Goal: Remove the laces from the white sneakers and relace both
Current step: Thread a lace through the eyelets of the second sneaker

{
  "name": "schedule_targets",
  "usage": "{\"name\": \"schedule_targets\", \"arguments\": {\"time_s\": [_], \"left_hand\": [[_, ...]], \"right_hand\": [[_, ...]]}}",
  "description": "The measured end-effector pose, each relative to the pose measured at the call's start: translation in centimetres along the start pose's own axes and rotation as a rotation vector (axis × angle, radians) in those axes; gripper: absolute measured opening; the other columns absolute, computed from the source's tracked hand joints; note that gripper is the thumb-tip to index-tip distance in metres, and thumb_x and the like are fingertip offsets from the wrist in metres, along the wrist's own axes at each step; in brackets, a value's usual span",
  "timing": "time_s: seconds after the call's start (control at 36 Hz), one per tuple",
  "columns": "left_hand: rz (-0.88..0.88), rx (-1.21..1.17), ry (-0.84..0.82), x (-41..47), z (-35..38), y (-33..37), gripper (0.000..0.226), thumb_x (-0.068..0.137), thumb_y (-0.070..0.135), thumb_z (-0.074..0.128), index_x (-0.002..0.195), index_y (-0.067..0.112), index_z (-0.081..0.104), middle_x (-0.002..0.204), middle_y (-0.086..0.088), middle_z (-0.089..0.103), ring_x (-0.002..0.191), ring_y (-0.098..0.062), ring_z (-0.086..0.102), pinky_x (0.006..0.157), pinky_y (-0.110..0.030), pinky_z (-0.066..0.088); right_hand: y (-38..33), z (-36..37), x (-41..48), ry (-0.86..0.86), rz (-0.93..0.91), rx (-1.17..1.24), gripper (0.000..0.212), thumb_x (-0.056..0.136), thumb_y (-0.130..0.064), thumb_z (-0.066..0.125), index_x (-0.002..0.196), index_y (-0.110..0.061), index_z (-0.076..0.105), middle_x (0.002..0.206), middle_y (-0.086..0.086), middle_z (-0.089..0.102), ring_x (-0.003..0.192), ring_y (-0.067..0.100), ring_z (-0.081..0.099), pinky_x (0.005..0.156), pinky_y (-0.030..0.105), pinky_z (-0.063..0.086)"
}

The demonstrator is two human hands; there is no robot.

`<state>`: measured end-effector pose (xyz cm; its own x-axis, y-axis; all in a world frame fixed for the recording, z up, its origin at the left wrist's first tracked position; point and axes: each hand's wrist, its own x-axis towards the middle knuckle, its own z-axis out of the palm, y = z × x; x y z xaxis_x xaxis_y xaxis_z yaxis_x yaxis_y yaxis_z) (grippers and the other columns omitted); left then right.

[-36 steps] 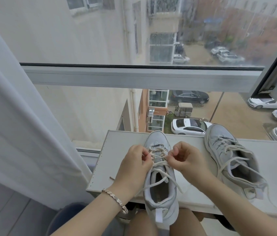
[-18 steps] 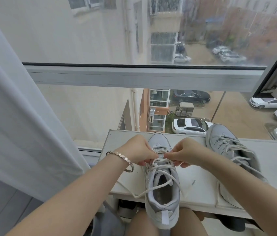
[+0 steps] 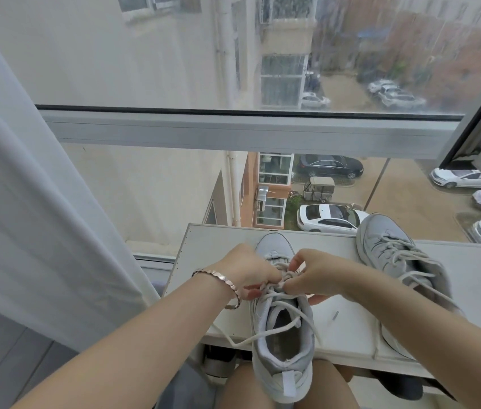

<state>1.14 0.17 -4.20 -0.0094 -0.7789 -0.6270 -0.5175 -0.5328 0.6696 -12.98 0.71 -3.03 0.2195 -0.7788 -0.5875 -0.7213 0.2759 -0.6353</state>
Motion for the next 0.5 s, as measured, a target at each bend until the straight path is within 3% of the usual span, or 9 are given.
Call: {"name": "schedule_targets", "arguments": {"time_s": [0.11,0.17,0.28,0.39,0.5], "left_hand": [[-0.089,-0.124,-0.098,-0.7,0.2,-1.0,0.021,0.071,0.017,0.071,0.079,0.014,0.052,0.064,-0.003,0.056,0.046,-0.011,0.053,0.055,-0.022,0.049],[-0.1,-0.184,-0.092,-0.9,0.1,-1.3,0.018,0.073,0.015,0.069,0.078,0.013,0.051,0.063,-0.003,0.053,0.039,-0.009,0.05,0.048,-0.018,0.046],[-0.044,-0.248,-0.037,-1.0,-0.5,-1.6,0.015,0.074,0.007,0.064,0.075,0.012,0.05,0.062,-0.005,0.053,0.04,-0.011,0.05,0.049,-0.023,0.052],[0.08,-0.255,0.084,-0.7,-0.4,-1.8,0.015,0.072,0.003,0.064,0.077,0.012,0.052,0.063,-0.006,0.055,0.042,-0.012,0.053,0.049,-0.028,0.054],[0.273,-0.139,0.272,-0.2,0.2,-1.6,0.01,0.073,0.013,0.065,0.076,0.015,0.055,0.066,-0.002,0.057,0.057,-0.015,0.055,0.054,-0.027,0.049]], "right_hand": [[0.1,0.6,0.2,0.055,0.012,0.023,0.02,0.076,-0.019,0.067,0.077,-0.02,0.046,0.075,-0.001,0.053,0.061,0.009,0.053,0.05,0.017,0.053],[0.4,0.7,0.2,0.086,0.009,0.078,0.019,0.076,-0.016,0.067,0.08,-0.018,0.048,0.077,0.0,0.055,0.058,0.009,0.055,0.048,0.017,0.052],[1.4,0.4,-0.1,0.144,-0.023,0.204,0.021,0.072,-0.011,0.07,0.086,-0.015,0.054,0.074,0.005,0.06,0.05,0.009,0.058,0.048,0.02,0.051],[2.3,0.6,0.0,0.295,-0.113,0.201,0.019,0.067,-0.013,0.071,0.078,-0.017,0.056,0.068,0.001,0.061,0.053,0.012,0.053,0.054,0.027,0.049],[2.3,1.3,0.3,0.43,-0.192,0.274,0.017,0.067,-0.013,0.069,0.065,-0.017,0.052,0.051,-0.007,0.052,0.043,0.003,0.043,0.043,0.016,0.035]]}}
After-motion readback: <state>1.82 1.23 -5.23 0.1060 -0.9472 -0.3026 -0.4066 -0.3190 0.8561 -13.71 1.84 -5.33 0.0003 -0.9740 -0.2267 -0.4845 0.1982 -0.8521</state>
